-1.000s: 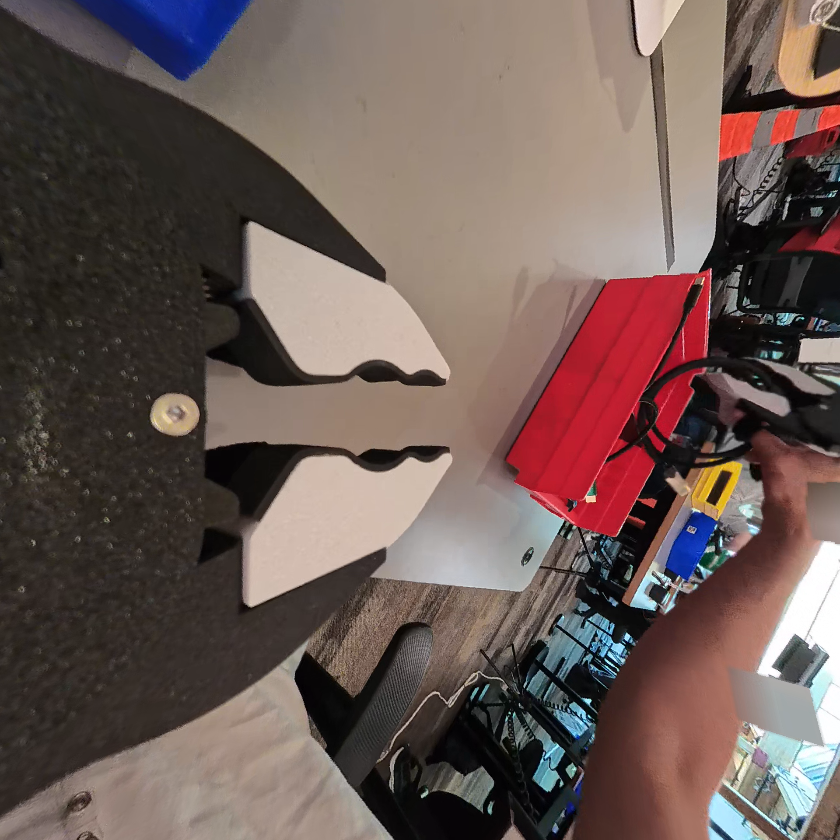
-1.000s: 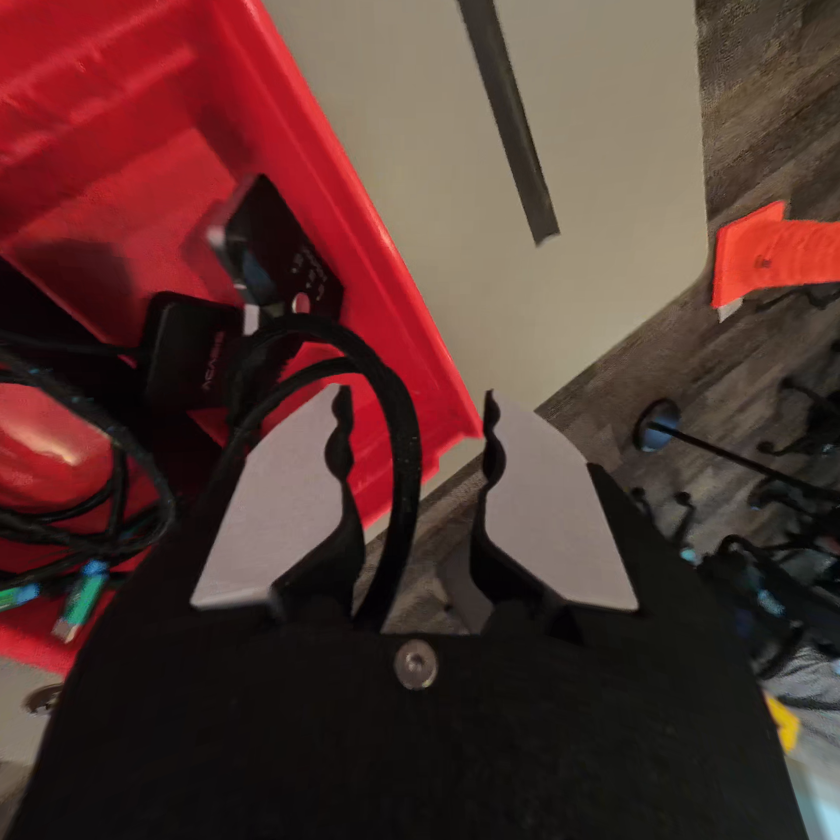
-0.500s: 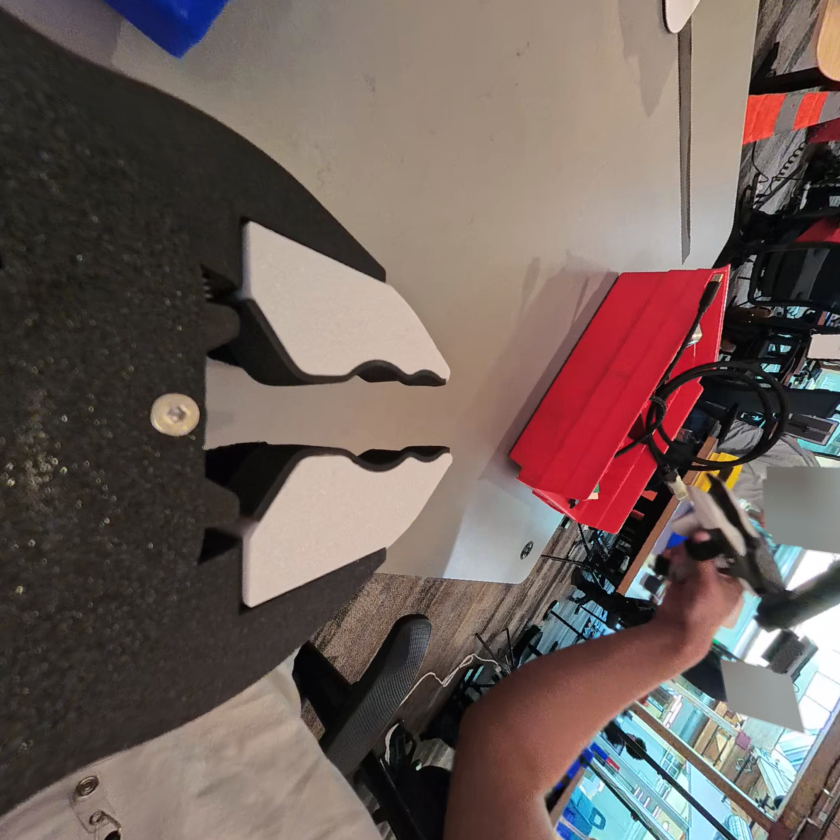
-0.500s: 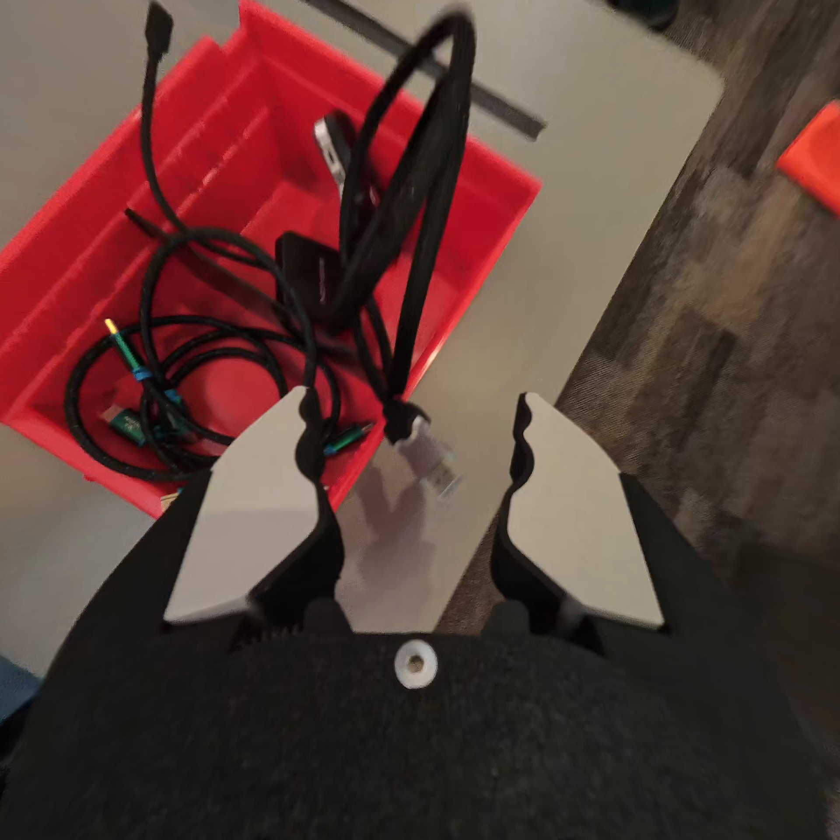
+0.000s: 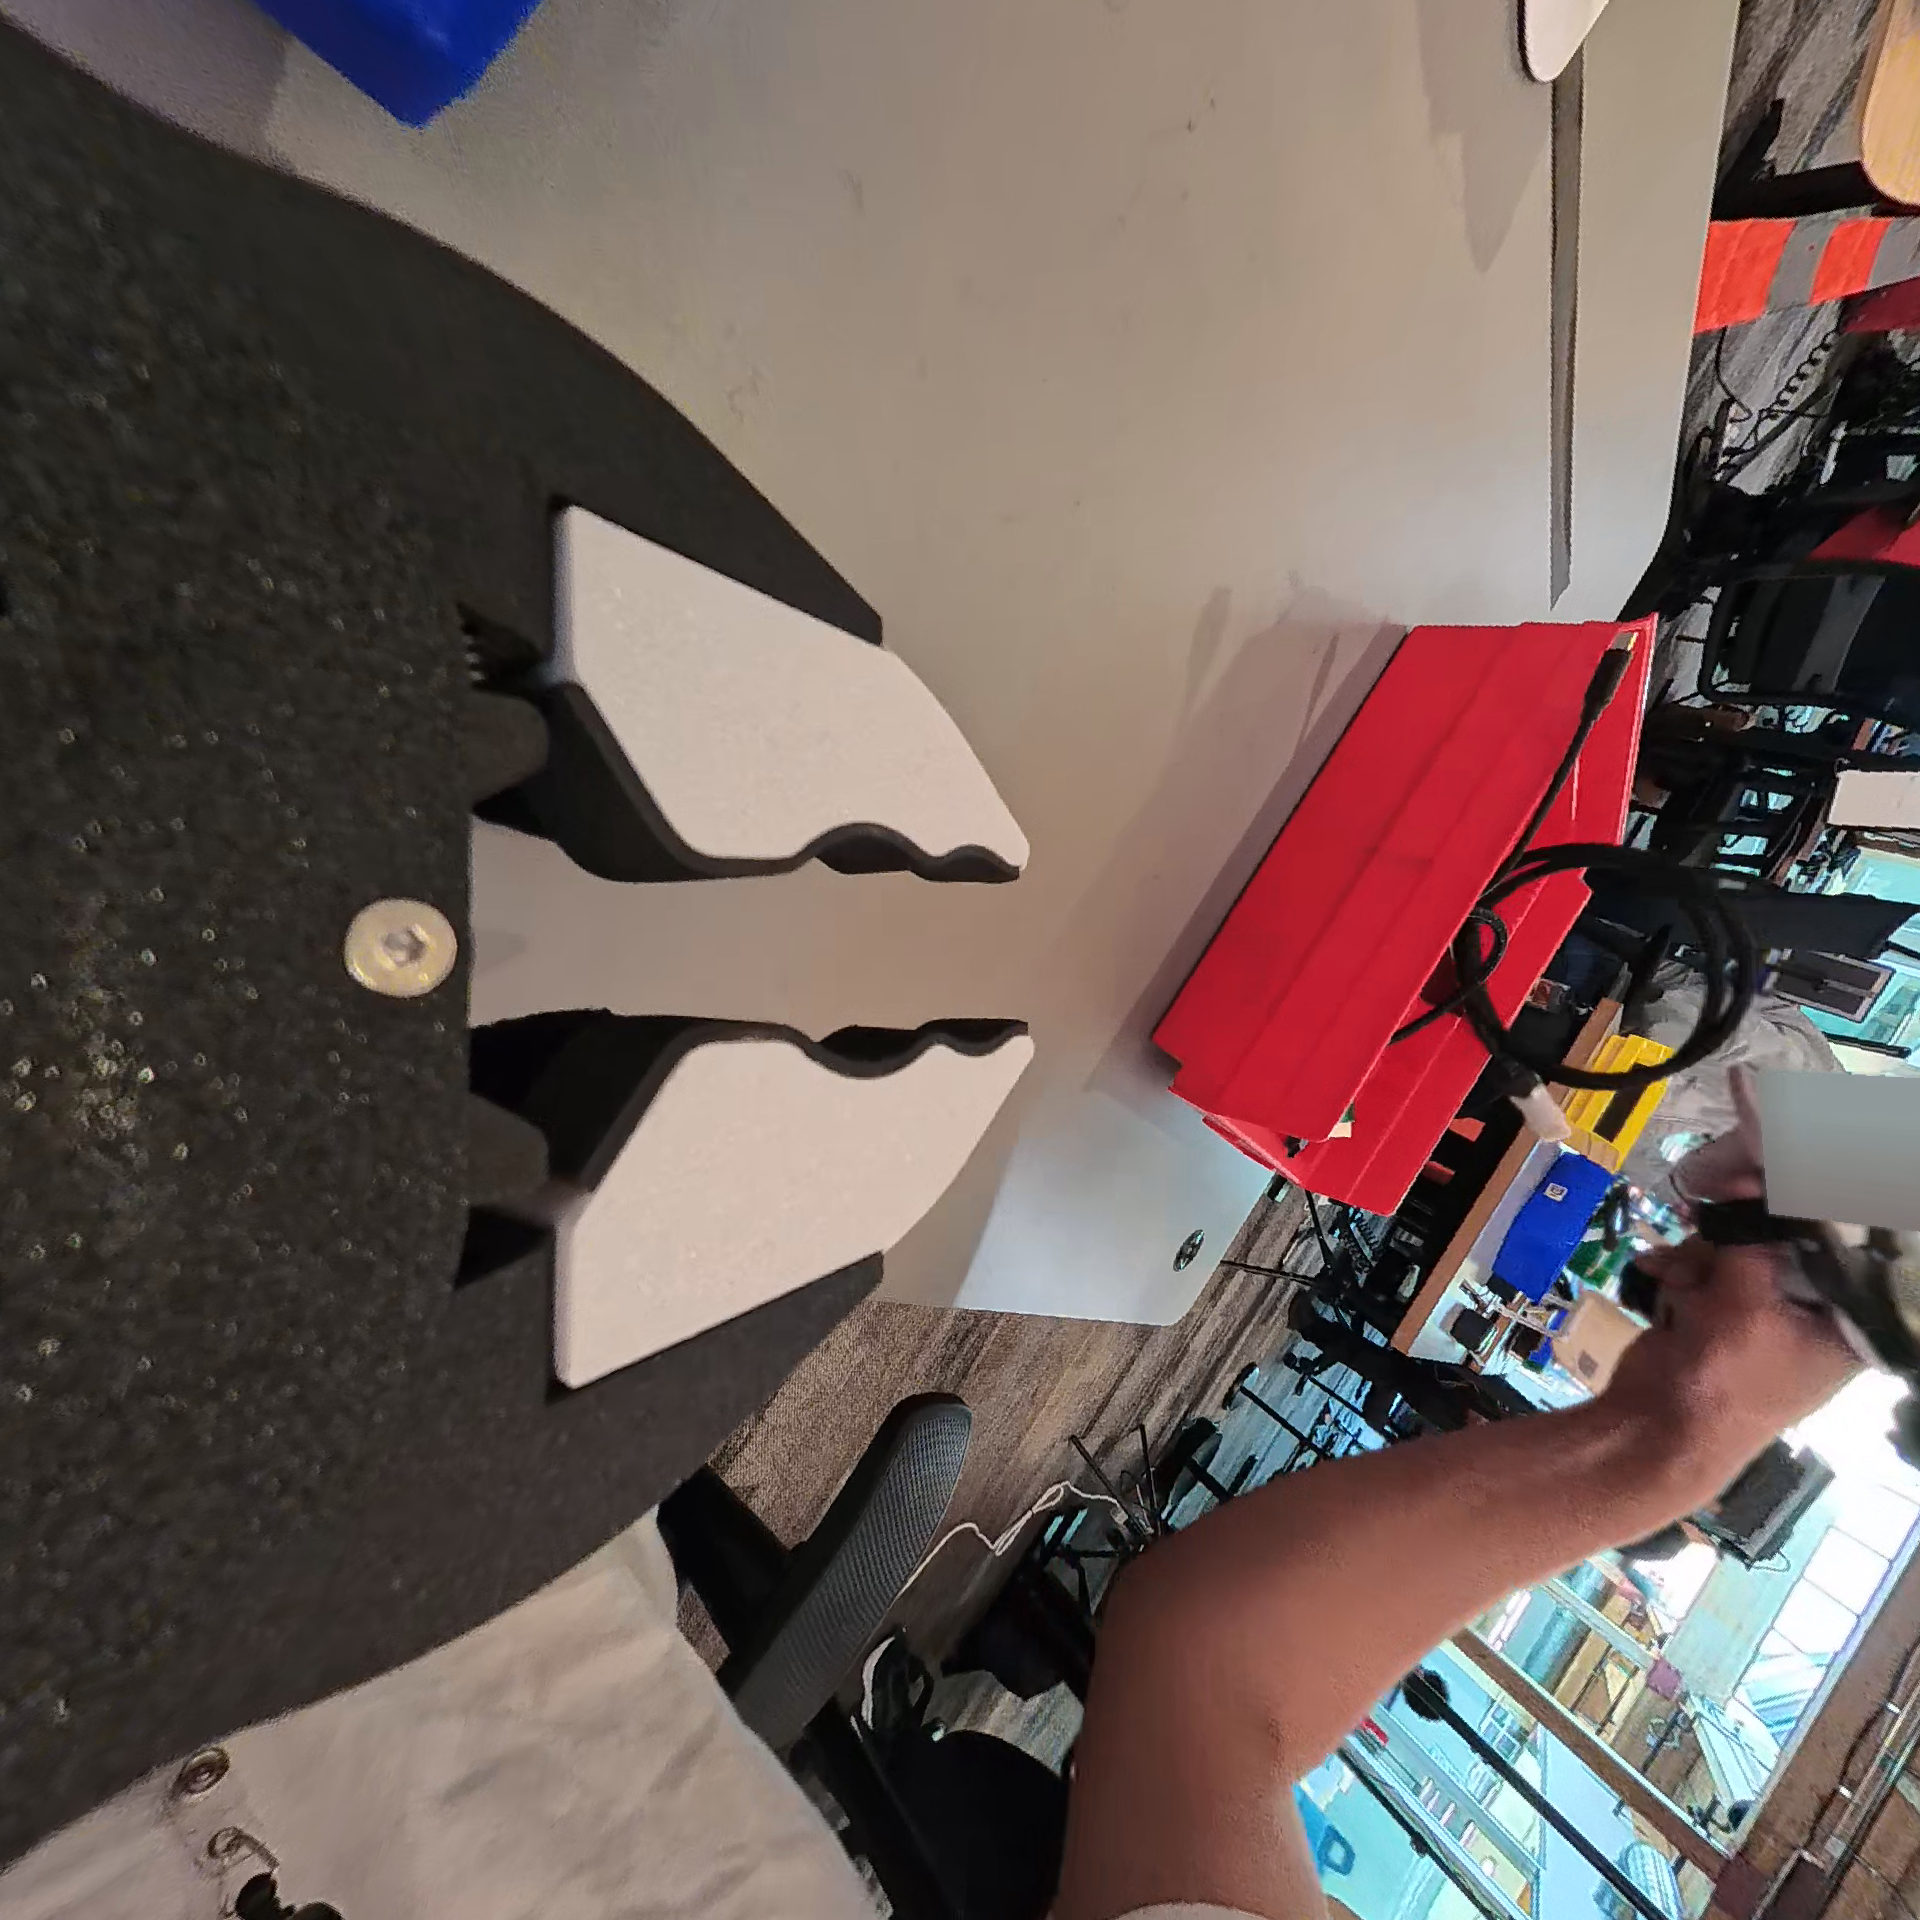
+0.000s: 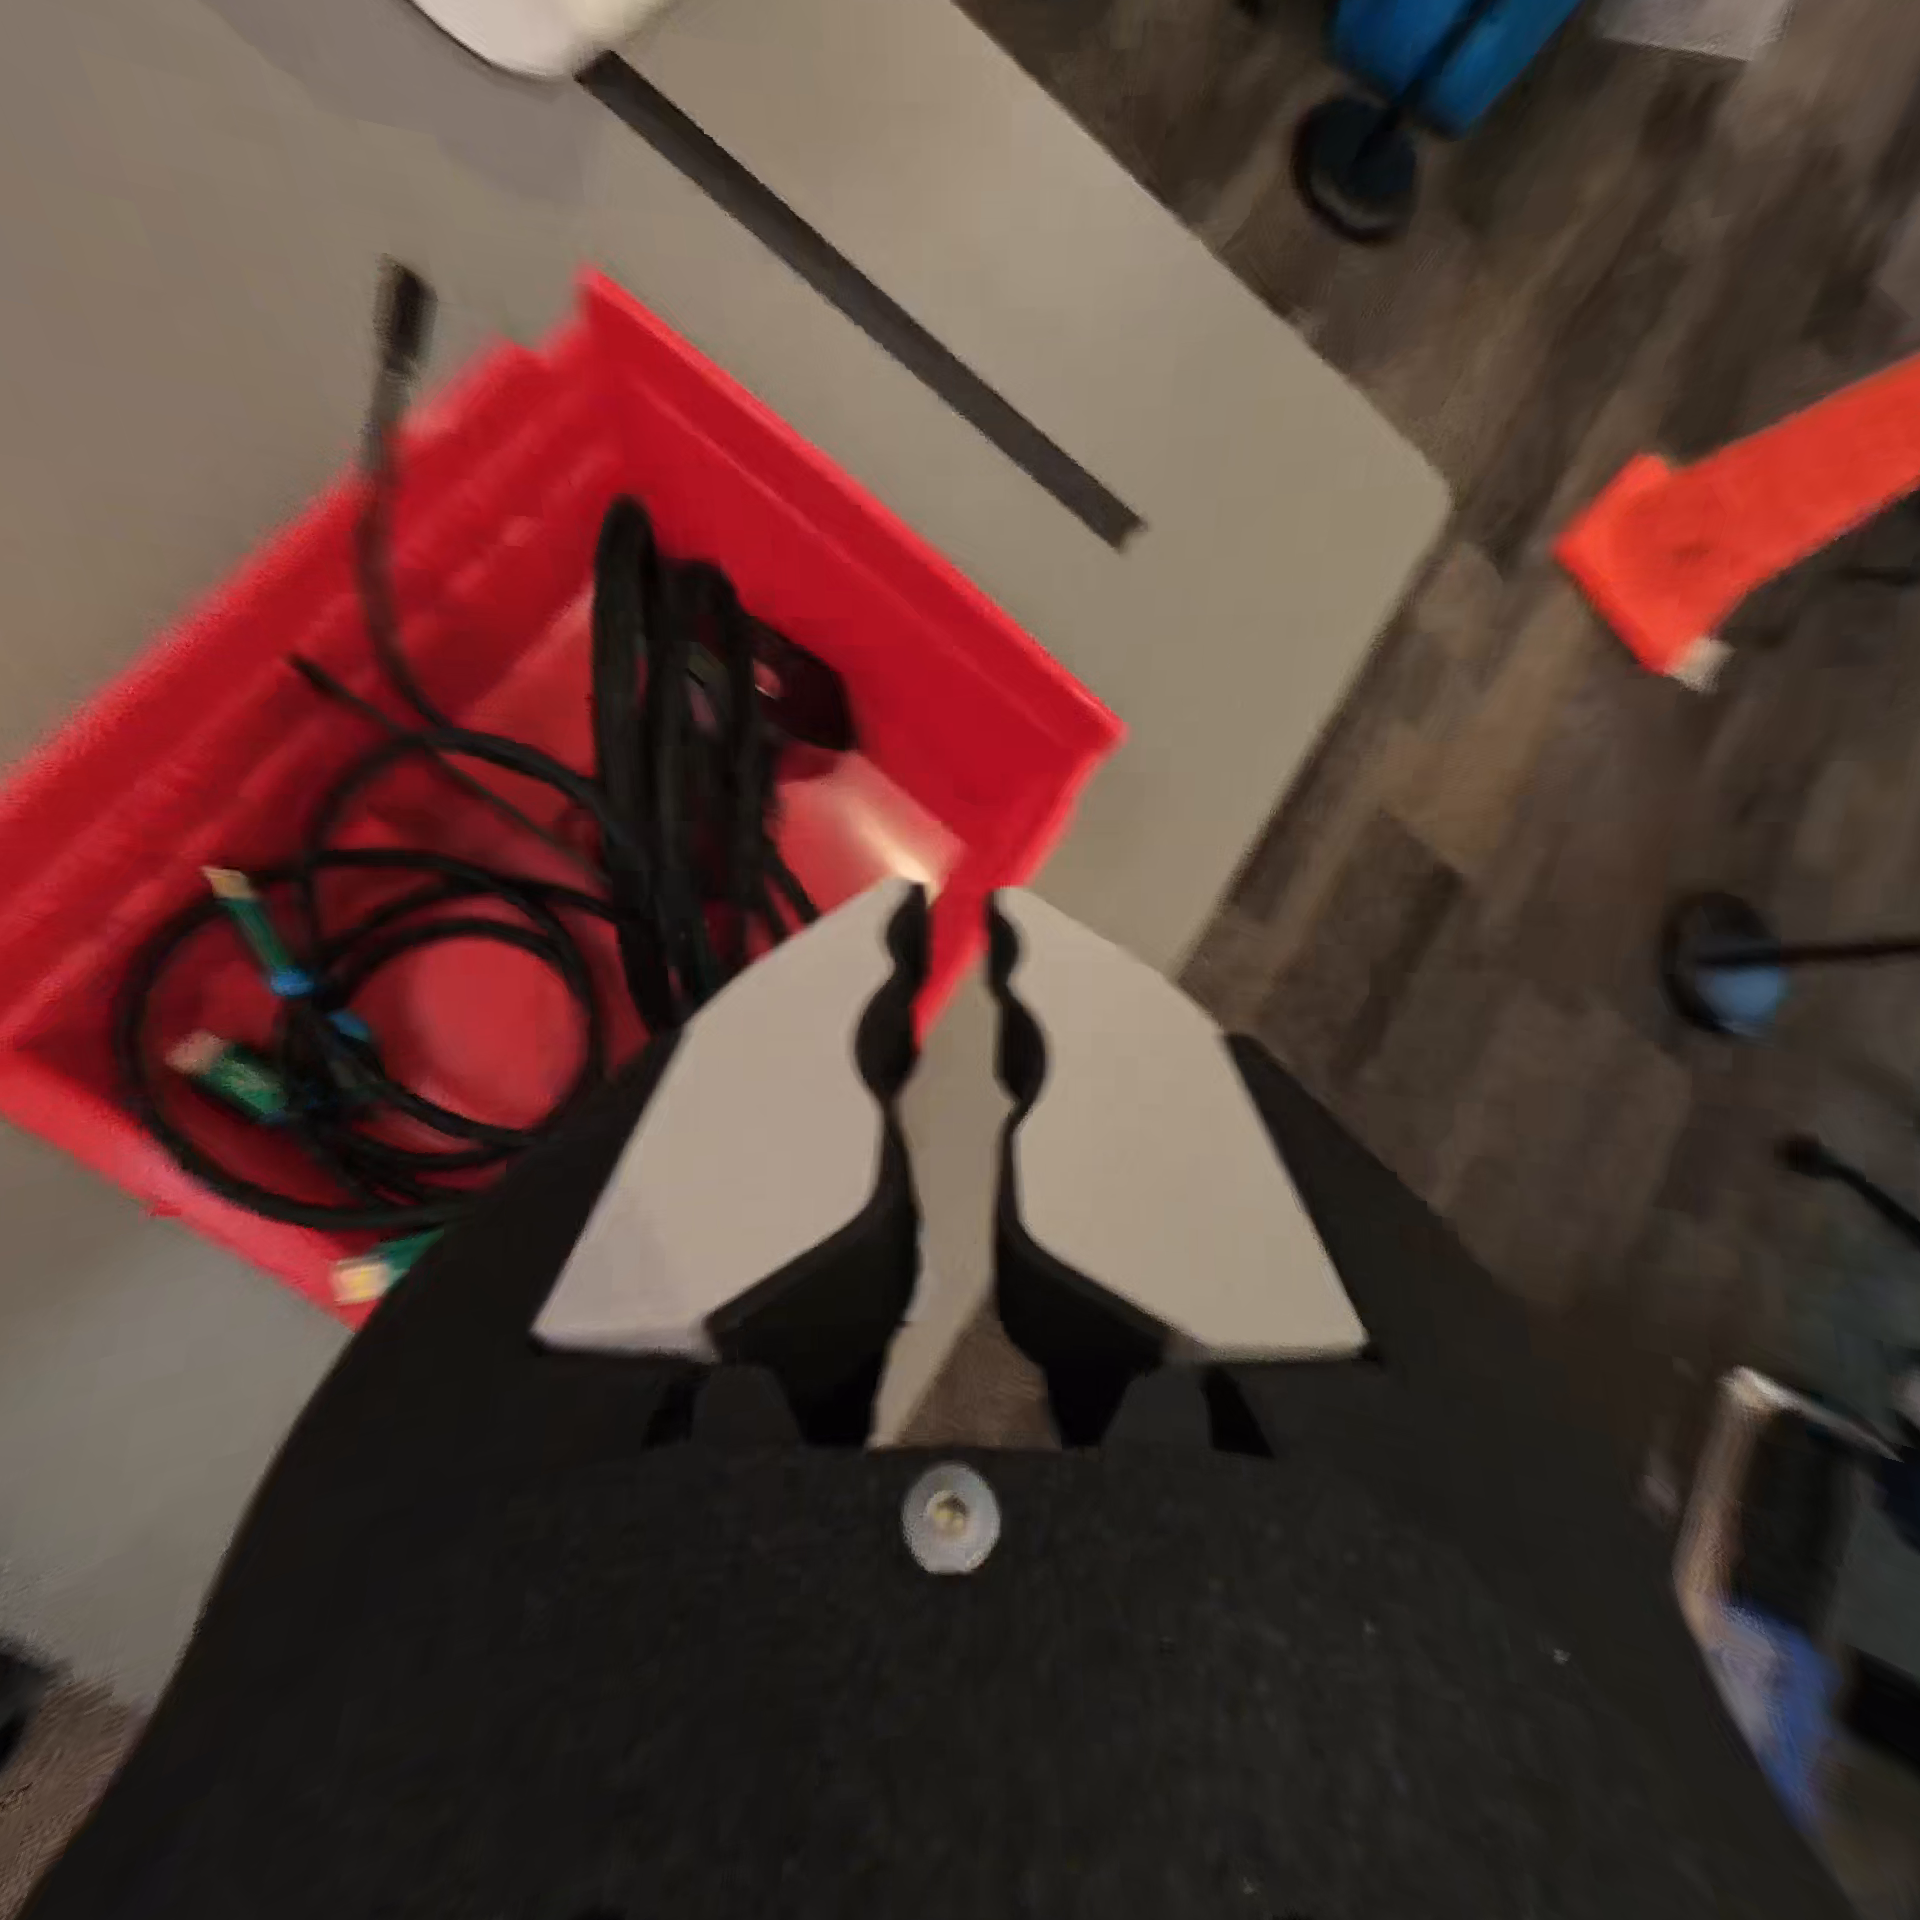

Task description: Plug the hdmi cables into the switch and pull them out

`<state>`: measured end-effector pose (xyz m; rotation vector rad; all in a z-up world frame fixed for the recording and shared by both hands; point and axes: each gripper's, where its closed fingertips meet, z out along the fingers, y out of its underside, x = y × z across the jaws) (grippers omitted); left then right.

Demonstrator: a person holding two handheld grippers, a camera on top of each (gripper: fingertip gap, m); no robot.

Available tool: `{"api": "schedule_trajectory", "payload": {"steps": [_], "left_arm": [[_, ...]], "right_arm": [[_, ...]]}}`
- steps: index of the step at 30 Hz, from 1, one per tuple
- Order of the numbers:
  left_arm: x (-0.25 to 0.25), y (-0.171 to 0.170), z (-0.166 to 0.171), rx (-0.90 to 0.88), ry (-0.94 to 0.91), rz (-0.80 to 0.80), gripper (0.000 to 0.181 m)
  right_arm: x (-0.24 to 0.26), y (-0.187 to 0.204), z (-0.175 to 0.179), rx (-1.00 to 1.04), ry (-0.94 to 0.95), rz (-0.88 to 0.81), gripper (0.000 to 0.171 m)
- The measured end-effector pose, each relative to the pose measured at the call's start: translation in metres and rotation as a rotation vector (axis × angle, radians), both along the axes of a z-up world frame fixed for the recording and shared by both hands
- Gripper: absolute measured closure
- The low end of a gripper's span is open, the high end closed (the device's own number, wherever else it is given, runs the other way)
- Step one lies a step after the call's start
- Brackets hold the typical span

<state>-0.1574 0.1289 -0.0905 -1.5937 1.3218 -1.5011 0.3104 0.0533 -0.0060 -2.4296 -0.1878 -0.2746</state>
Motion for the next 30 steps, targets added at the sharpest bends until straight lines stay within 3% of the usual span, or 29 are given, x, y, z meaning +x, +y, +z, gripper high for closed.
{"api": "schedule_trajectory", "payload": {"steps": [2,5,7,12,16,17,20,21,27,30], "left_arm": [[-0.001,-0.002,0.000,0.018,0.004,-0.001,0.157],[-0.002,-0.002,0.000,0.054,0.014,0.001,0.157],[-0.002,-0.002,-0.001,0.066,0.018,0.001,0.157],[-0.004,0.001,0.000,0.056,0.012,0.001,0.157],[-0.003,0.001,-0.001,0.032,0.002,-0.012,0.157],[-0.002,0.000,-0.002,0.023,0.001,-0.018,0.157],[0.001,-0.004,-0.004,0.012,0.008,-0.041,0.157],[0.001,-0.006,-0.004,0.019,0.010,-0.046,0.157],[0.000,-0.010,-0.001,0.032,0.003,-0.048,0.157],[0.001,-0.012,-0.001,0.006,-0.005,-0.055,0.157]], "right_arm": [[-0.024,0.010,-0.008,-0.058,0.175,0.045,0.106],[-0.040,0.004,-0.039,-0.261,0.211,0.077,0.098],[-0.056,0.005,-0.046,-0.261,0.194,0.122,0.094],[-0.094,-0.024,-0.052,-0.213,0.053,0.194,0.098],[-0.101,-0.024,-0.070,-0.157,-0.366,0.269,0.098],[-0.107,-0.018,-0.071,-0.108,-0.447,0.299,0.104],[-0.107,-0.016,-0.083,-0.119,-0.639,0.366,0.153],[-0.100,-0.017,-0.083,-0.140,-0.700,0.366,0.161],[-0.075,0.015,-0.033,-0.080,-0.407,0.298,0.162],[-0.040,0.042,-0.022,-0.167,-0.324,0.291,0.163]]}}
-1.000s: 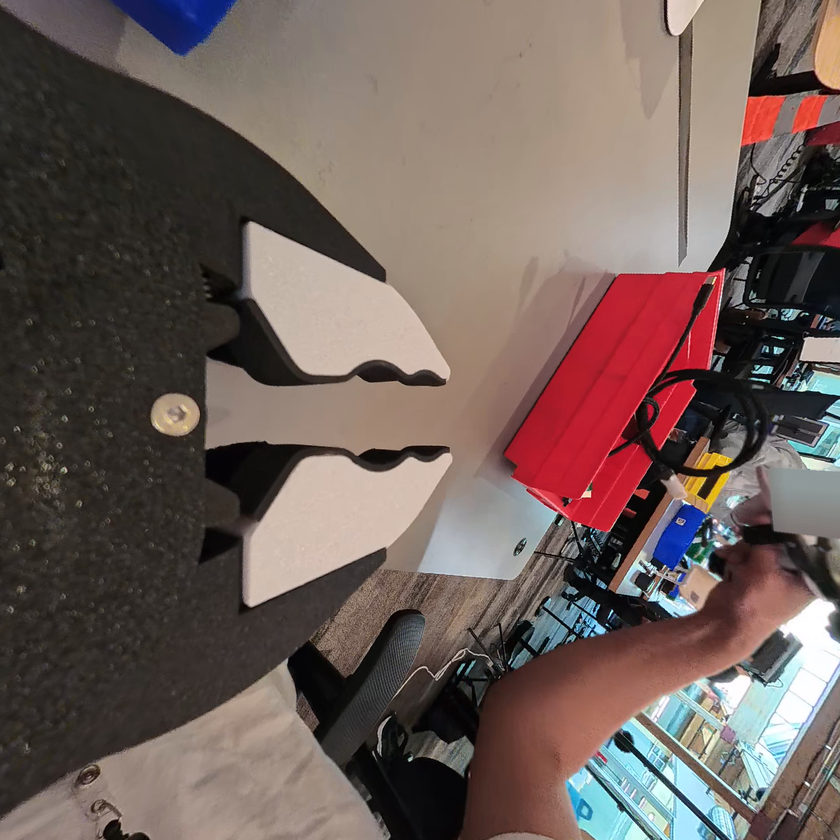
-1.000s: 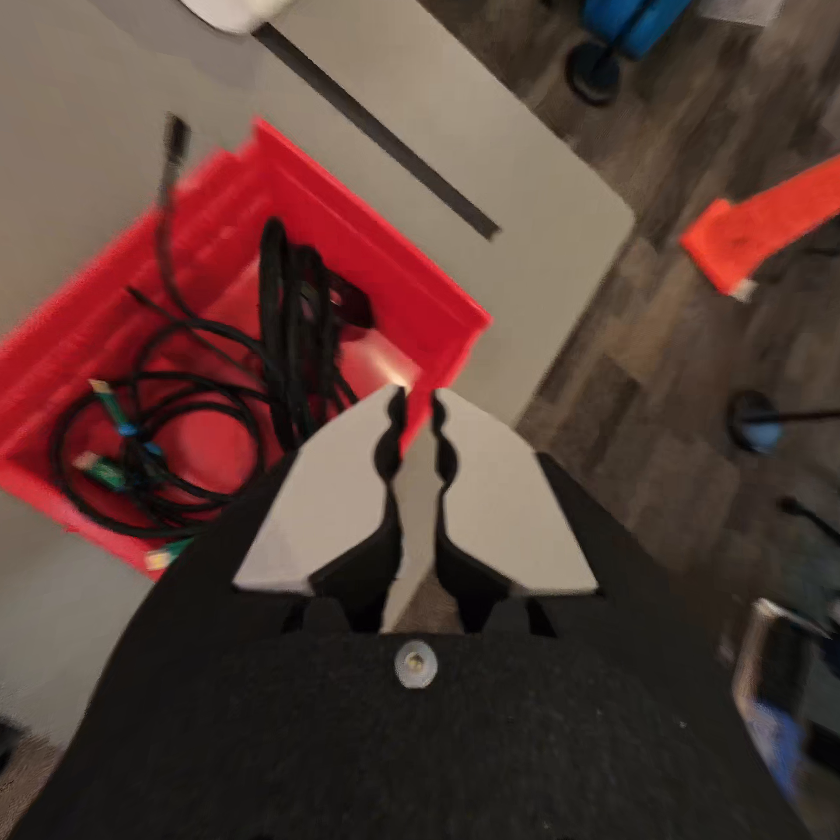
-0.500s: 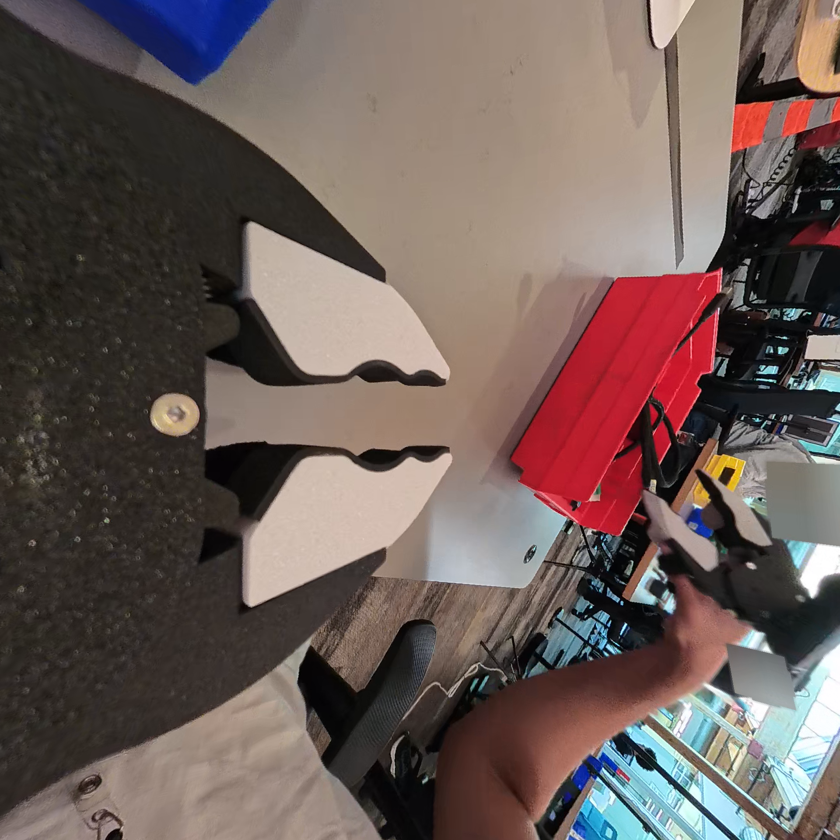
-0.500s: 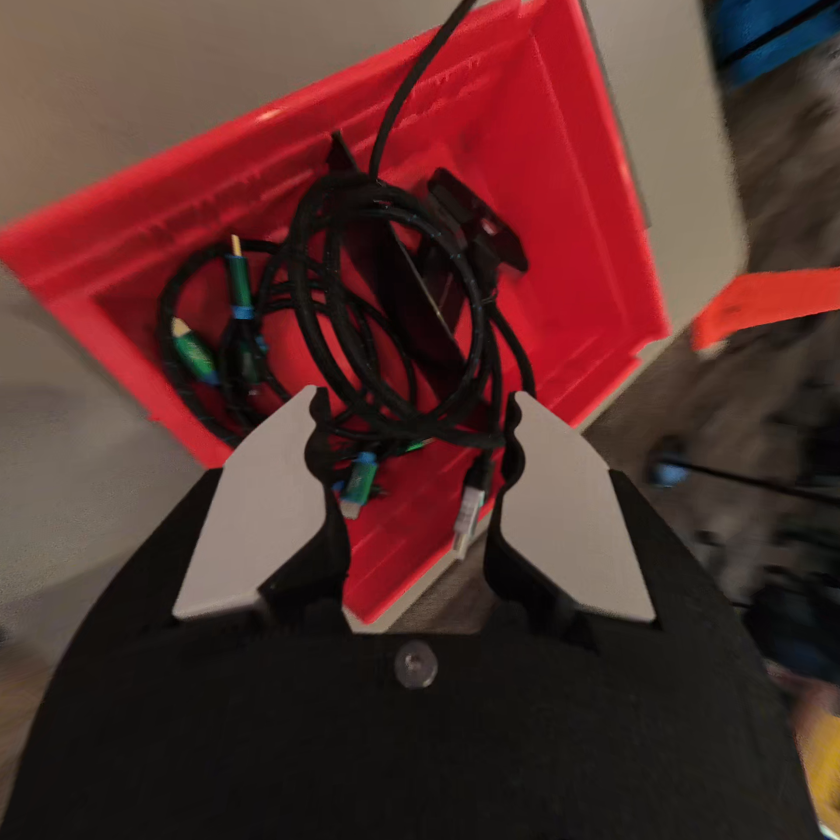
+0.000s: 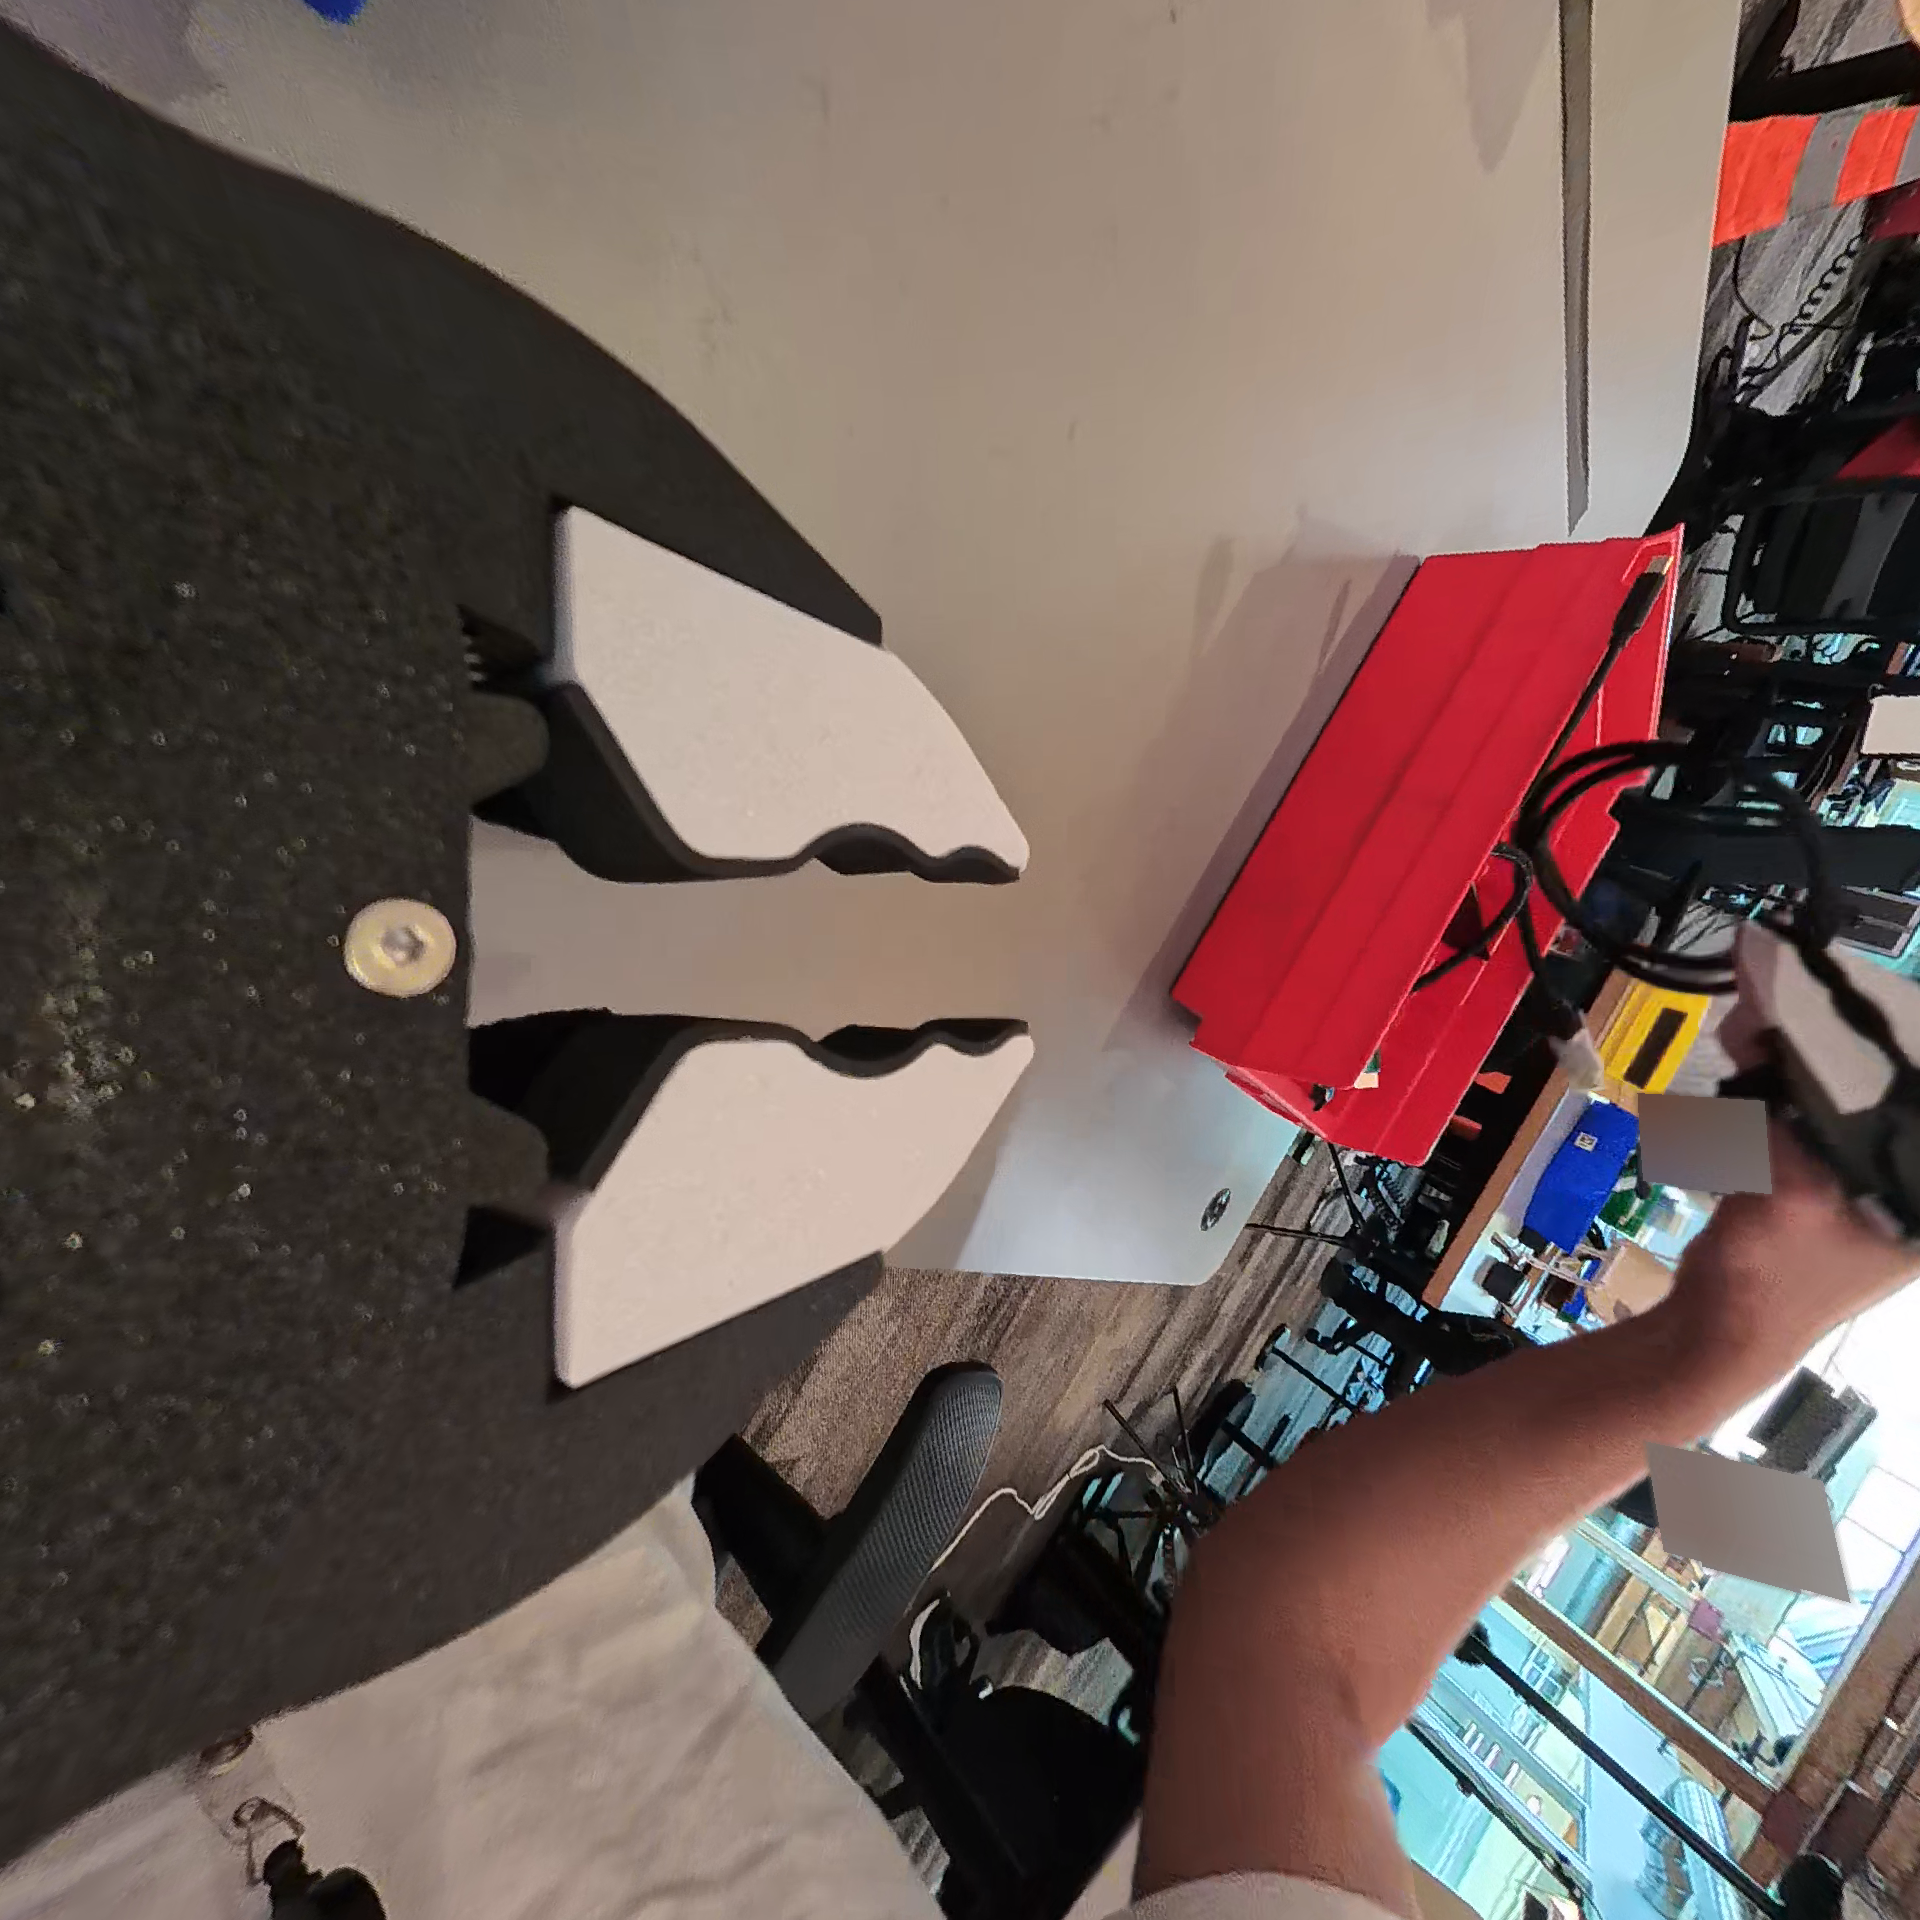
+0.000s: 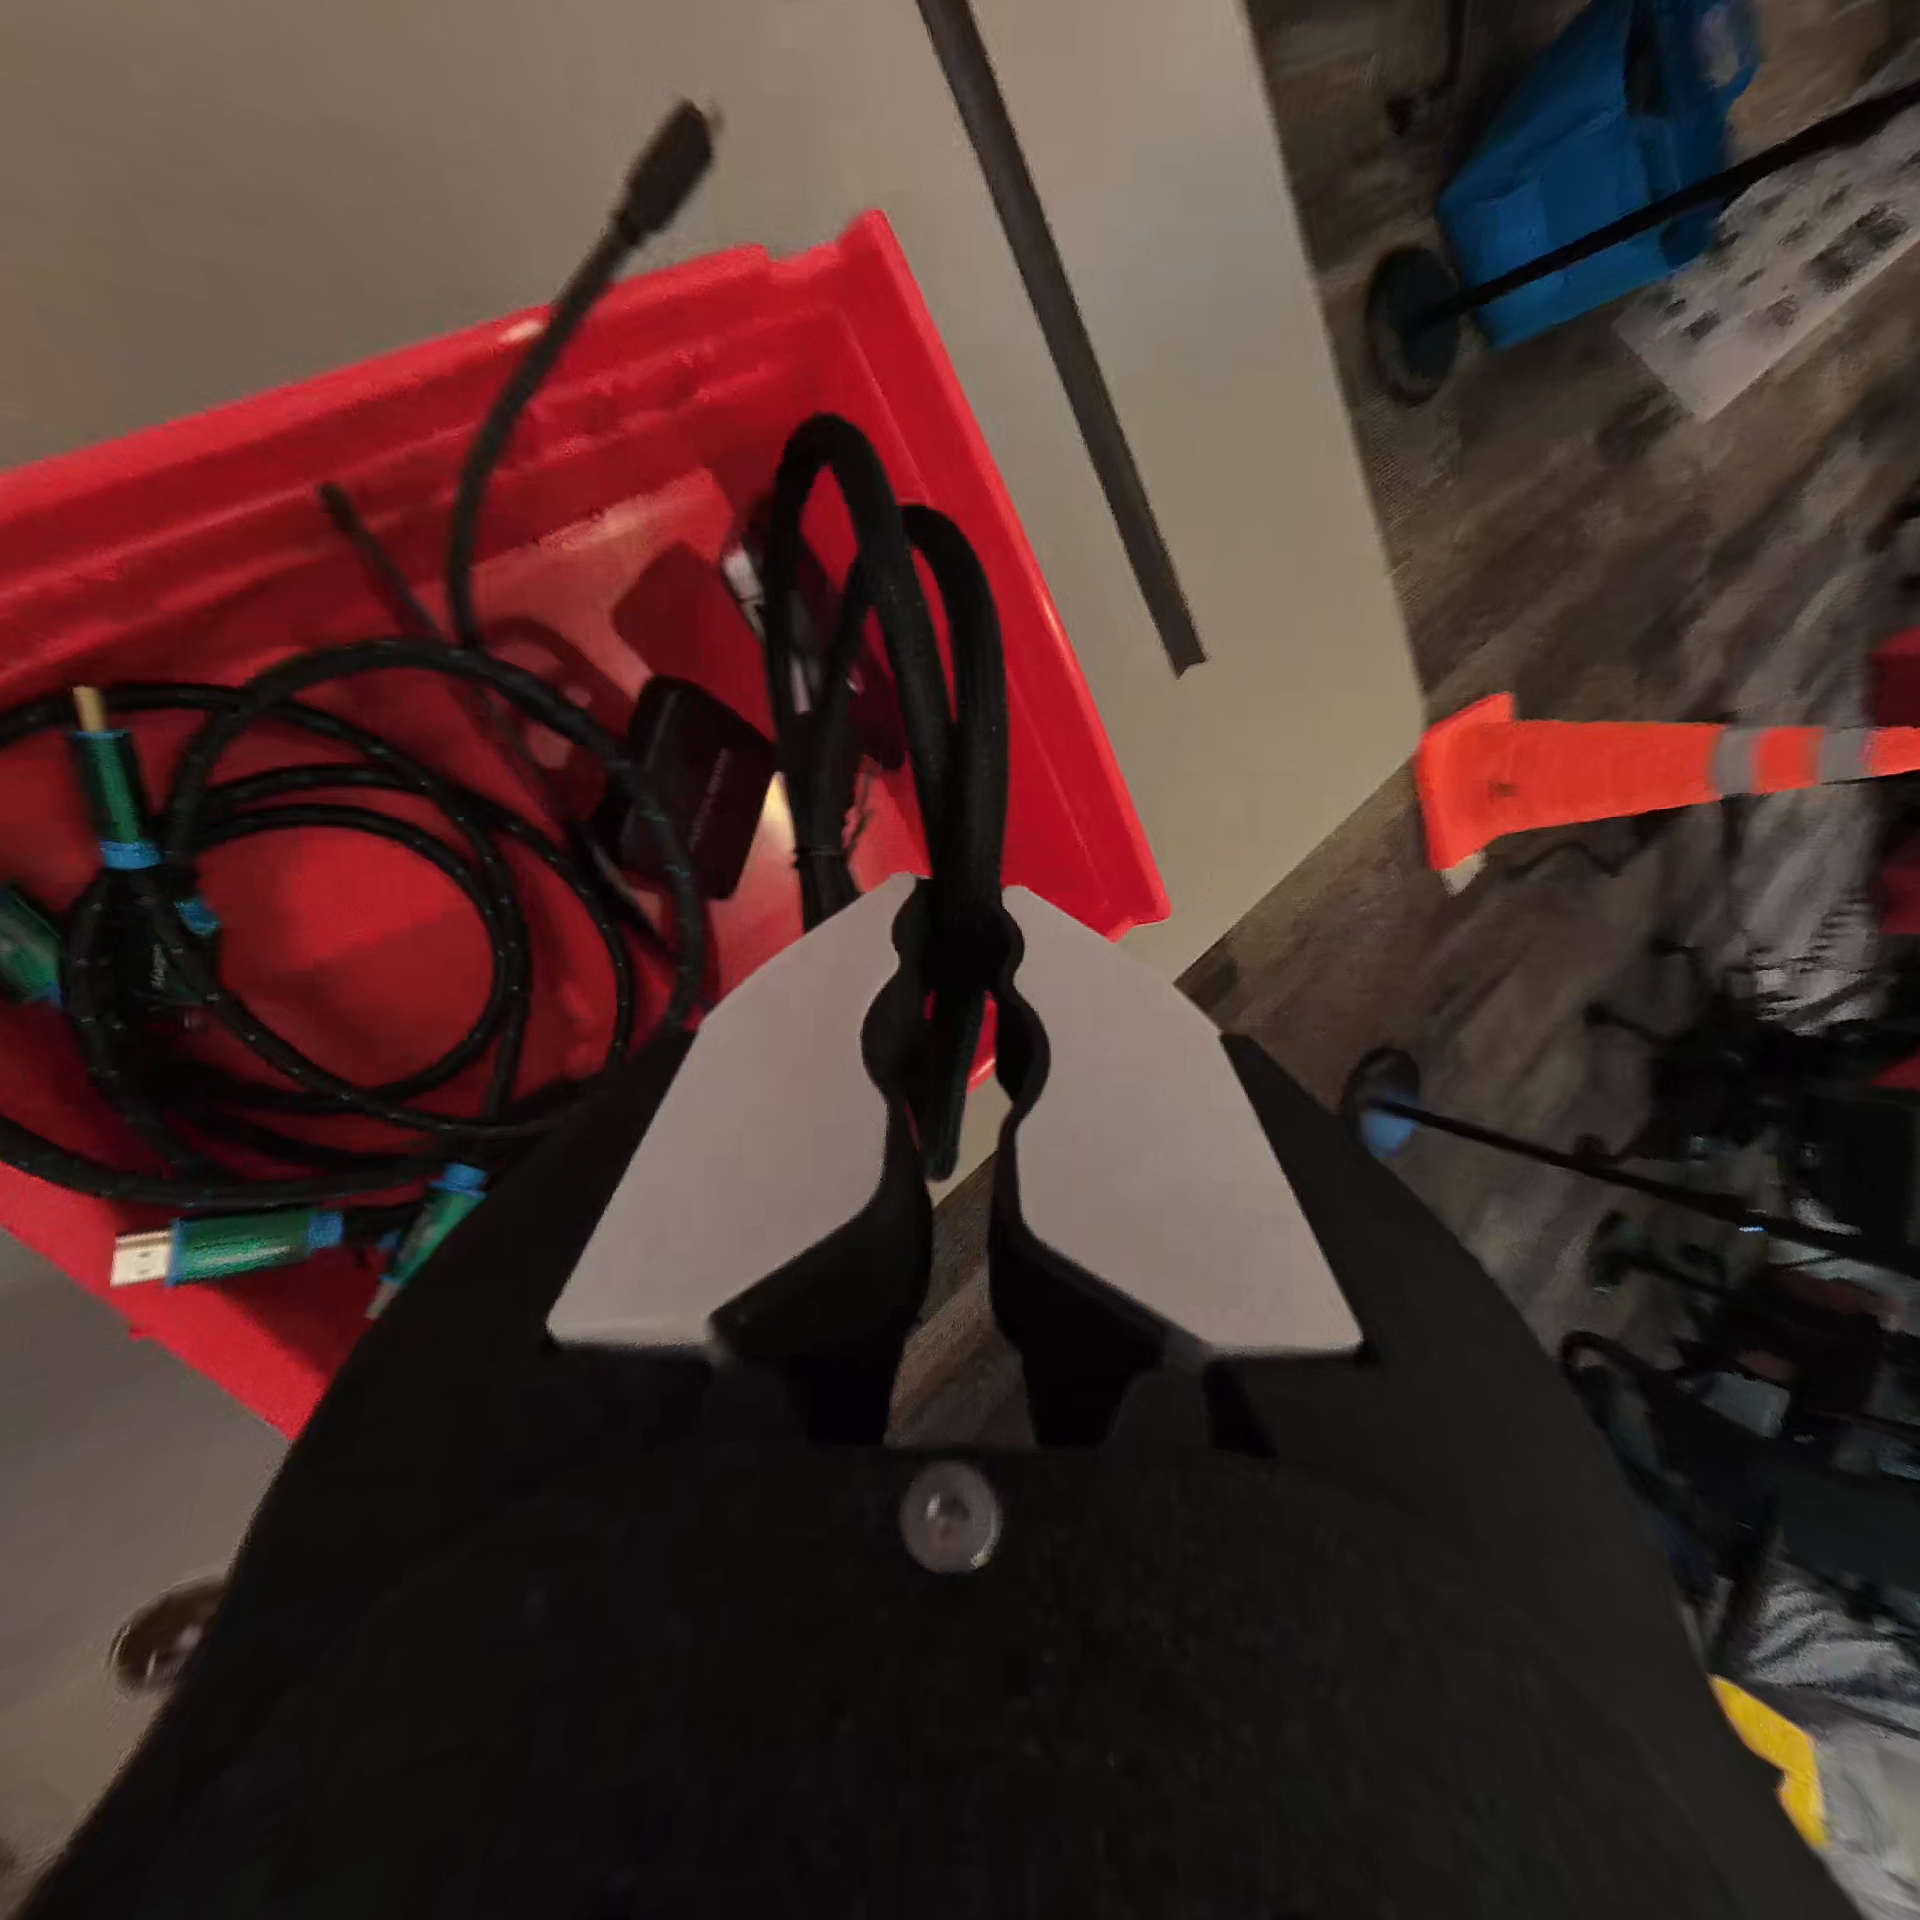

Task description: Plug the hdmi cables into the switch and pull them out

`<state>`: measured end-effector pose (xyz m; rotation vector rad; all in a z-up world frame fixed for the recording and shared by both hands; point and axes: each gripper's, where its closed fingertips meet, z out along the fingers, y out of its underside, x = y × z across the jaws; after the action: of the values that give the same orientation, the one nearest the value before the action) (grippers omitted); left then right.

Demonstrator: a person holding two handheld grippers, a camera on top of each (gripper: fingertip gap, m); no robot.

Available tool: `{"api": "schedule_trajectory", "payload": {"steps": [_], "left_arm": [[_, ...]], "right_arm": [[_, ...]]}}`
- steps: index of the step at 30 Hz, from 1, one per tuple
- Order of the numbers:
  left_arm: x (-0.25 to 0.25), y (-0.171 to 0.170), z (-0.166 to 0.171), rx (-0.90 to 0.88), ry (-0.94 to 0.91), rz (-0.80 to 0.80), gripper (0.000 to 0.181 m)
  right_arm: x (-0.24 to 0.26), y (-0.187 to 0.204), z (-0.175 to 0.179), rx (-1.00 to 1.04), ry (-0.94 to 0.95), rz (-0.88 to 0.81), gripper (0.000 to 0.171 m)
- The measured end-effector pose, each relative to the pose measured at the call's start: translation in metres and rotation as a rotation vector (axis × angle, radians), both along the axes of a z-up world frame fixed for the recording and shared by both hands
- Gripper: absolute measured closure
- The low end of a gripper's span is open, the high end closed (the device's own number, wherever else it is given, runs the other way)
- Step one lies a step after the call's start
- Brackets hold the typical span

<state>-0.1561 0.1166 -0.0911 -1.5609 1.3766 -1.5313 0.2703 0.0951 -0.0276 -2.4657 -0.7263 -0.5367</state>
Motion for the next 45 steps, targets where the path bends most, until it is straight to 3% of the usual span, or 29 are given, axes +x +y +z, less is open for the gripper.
{"api": "schedule_trajectory", "payload": {"steps": [3,7,10,15,19,22,23,31,33,36,38,39,40,43,45], "left_arm": [[0.001,-0.003,-0.001,0.001,0.003,-0.004,0.157],[0.002,-0.005,-0.001,0.018,0.010,-0.003,0.157],[0.002,-0.005,-0.002,0.013,0.012,0.000,0.157],[0.003,-0.003,-0.004,-0.002,0.015,0.000,0.157],[0.002,-0.003,-0.005,0.004,0.017,0.002,0.157],[0.001,-0.002,-0.005,0.004,0.017,0.006,0.157],[0.001,-0.002,-0.004,0.000,0.015,0.006,0.157],[0.003,-0.007,-0.005,0.001,0.020,-0.009,0.157],[0.002,-0.008,-0.004,0.010,0.017,-0.006,0.157],[0.003,-0.008,-0.003,0.002,0.013,-0.008,0.157],[0.004,-0.009,-0.004,-0.003,0.016,-0.012,0.157],[0.005,-0.010,-0.005,0.000,0.020,-0.012,0.157],[0.005,-0.010,-0.005,0.007,0.024,-0.012,0.157],[0.004,-0.012,-0.005,0.050,0.033,-0.009,0.157],[0.003,-0.012,-0.007,0.074,0.040,-0.006,0.157]], "right_arm": [[0.024,0.016,-0.035,-0.269,0.128,-0.047,0.163],[0.042,0.026,-0.096,-0.529,0.096,-0.045,0.164],[0.025,0.039,-0.120,-0.541,0.128,0.026,0.164],[0.046,0.043,-0.148,-0.578,-0.057,-0.050,0.163],[0.056,0.039,-0.146,-0.513,-0.040,-0.114,0.151],[0.054,0.037,-0.123,-0.453,-0.076,-0.136,0.118],[0.053,0.036,-0.113,-0.433,-0.100,-0.126,0.117],[0.030,0.022,-0.078,-0.385,0.075,-0.048,0.129],[0.037,0.030,-0.065,-0.340,0.110,-0.054,0.129],[0.062,0.047,-0.058,-0.328,0.072,-0.129,0.144],[0.080,0.054,-0.065,-0.381,-0.007,-0.192,0.137],[0.082,0.057,-0.073,-0.425,-0.021,-0.207,0.141],[0.072,0.057,-0.083,-0.496,0.007,-0.188,0.165],[0.027,0.053,-0.106,-0.620,0.046,-0.023,0.167],[0.014,0.046,-0.123,-0.674,0.026,-0.008,0.167]]}}
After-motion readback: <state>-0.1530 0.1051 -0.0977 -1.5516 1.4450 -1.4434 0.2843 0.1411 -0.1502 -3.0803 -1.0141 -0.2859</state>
